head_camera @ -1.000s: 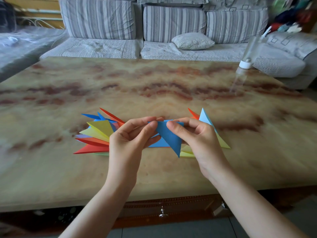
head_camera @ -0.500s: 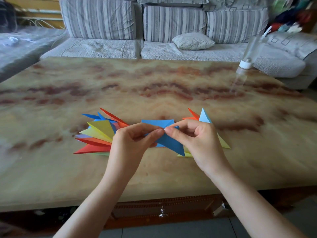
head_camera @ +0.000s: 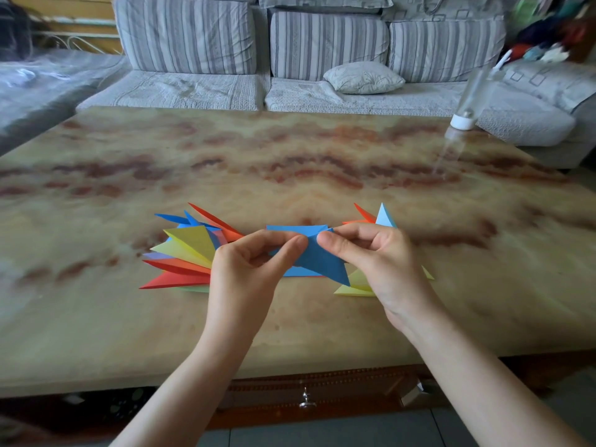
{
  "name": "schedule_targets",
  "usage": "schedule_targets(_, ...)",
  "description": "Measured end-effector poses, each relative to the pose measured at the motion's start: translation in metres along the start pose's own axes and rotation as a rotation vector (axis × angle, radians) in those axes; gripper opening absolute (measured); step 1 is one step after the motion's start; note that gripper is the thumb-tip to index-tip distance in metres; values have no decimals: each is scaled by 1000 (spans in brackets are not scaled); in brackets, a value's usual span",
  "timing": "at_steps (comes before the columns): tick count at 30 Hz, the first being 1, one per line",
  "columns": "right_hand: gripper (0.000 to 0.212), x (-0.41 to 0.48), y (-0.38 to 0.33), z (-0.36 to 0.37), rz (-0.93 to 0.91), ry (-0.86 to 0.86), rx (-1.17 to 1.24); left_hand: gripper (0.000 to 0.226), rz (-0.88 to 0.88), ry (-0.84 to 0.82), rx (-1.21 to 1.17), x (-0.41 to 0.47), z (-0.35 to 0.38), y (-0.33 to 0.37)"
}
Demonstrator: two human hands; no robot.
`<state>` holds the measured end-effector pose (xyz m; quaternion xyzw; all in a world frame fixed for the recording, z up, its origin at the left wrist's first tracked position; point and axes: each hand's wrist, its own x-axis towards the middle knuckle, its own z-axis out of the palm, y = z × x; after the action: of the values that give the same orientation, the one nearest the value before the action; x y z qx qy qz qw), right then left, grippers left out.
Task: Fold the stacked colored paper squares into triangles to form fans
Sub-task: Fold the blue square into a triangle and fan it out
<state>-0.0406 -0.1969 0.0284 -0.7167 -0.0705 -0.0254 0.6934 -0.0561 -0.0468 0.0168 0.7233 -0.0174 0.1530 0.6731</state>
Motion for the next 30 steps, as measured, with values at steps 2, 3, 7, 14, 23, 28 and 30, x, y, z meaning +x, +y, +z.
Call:
schedule_targets(2,9,0,-1,-1,43,-30,49,8,-8,5,-13,0,0,-1)
schedule_targets(3,11,-1,-1,-1,61,-39,71,8,-8,9,-15,0,-1,-1)
schedule_targets(7,6,-1,0,-2,44,-3,43,7,-26,3,-27,0,0,-3)
schedule_targets(14,7,0,0,-2,78,-6,37,7,-55,16,-54,0,0,-4)
schedule_targets(23,9,0,5,-5,-15,30,-100,11,-186,-91,-70,6,-4,-4)
schedule_targets(28,8,-2,8,-1,-66,-32,-174,6,-93,-167,60,7,-6,1)
schedule_targets(30,8,-4,8,2,-78,-58,-181,6,-47,-170,88,7,-5,2)
